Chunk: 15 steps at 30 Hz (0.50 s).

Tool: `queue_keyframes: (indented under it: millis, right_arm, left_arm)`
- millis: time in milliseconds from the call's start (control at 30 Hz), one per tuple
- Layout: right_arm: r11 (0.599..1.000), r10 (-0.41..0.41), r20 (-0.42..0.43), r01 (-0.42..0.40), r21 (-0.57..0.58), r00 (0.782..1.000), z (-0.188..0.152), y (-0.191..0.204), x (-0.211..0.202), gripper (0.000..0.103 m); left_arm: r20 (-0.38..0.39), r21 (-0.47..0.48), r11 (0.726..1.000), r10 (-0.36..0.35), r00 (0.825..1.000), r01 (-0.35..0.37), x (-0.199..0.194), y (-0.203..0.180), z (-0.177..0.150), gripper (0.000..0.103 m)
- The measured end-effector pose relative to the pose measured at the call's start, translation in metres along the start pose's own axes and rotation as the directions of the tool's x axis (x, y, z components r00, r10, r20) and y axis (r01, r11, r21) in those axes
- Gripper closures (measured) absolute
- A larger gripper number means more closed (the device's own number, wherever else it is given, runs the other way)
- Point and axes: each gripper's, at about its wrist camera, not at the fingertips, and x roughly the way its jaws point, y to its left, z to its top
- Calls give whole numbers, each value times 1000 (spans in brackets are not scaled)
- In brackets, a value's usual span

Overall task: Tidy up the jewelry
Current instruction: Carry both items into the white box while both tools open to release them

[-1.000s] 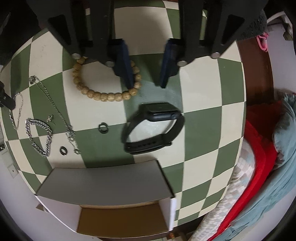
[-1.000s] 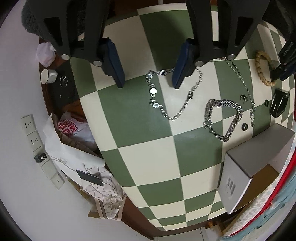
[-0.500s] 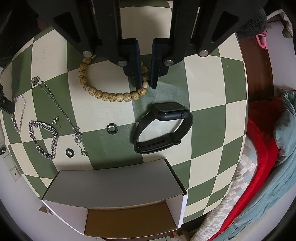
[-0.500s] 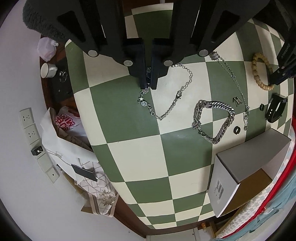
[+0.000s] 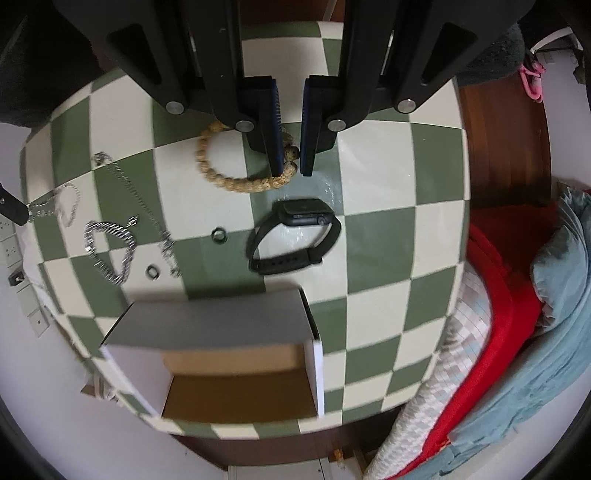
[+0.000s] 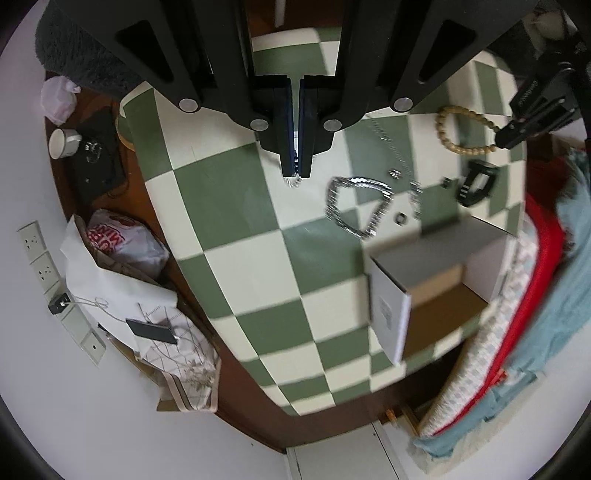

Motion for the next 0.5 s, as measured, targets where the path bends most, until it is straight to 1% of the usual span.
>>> queue_keyframes:
  millis: [67,233,400,500]
  right_arm:
    - [1000,25,14,-25,-4,1000,5,3,-11,101]
    - [995,69,36,-66,-73,997,19,23,-34,101]
    - [984,127,70,-117,-132,989,37,50,-60,101]
    - [974,173,101,-155,-163,980,55,69,-75,101]
  left_arm:
    - [24,-4,1000,-10,1000,10,-14,1,1,97]
    - [94,-10,999,-43,995,44,-51,6,16,97]
    - [177,-30,997,-71,982,77,-85,14,39,97]
    - [219,-37,995,-79,972,89,-98,18,58,97]
